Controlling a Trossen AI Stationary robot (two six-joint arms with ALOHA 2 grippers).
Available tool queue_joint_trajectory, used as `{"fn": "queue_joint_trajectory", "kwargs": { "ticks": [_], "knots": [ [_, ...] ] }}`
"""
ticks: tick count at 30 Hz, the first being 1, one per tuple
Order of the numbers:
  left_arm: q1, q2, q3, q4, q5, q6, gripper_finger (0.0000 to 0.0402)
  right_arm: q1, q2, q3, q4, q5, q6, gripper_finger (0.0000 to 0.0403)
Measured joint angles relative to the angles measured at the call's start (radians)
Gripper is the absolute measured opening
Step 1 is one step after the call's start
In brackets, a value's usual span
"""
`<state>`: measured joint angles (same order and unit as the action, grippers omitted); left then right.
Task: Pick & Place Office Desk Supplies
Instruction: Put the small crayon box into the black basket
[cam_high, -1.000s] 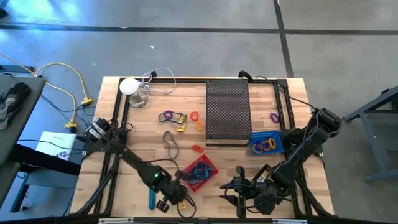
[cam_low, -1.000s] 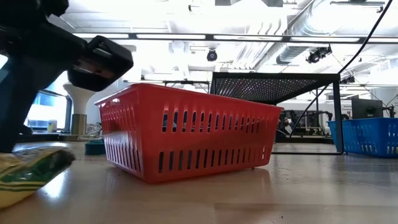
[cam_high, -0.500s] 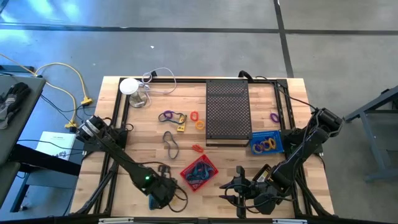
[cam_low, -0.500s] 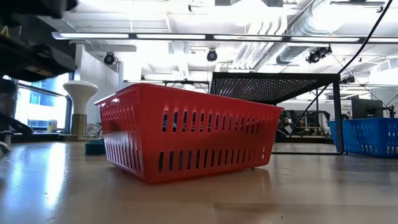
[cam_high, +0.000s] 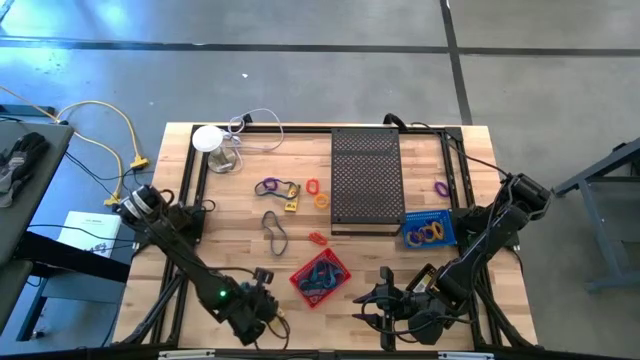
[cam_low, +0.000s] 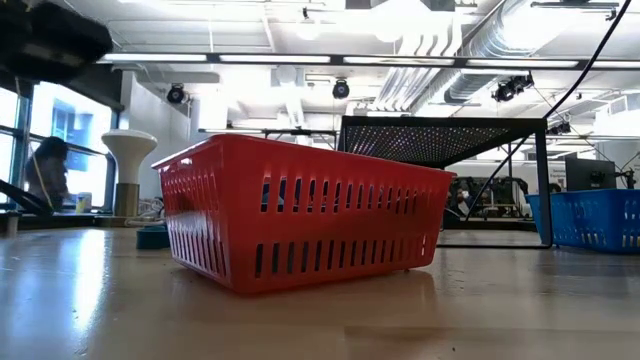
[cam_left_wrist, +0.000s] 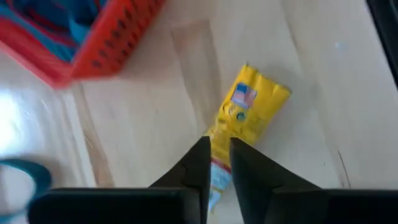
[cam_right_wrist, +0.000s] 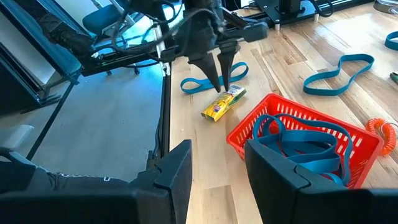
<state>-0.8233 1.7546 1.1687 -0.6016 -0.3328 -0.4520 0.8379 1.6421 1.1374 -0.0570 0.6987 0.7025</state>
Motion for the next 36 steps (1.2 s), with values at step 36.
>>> {"fn": "queue_joint_trajectory", "kwargs": {
  "ticks": [36],
  "knots": [
    [0.042, 0.096, 0.004, 0.037, 0.111, 0.127, 0.0195, 0.0, 0.0, 0.0, -0.007, 0.001, 0.0, 0.0136]
  ]
}}
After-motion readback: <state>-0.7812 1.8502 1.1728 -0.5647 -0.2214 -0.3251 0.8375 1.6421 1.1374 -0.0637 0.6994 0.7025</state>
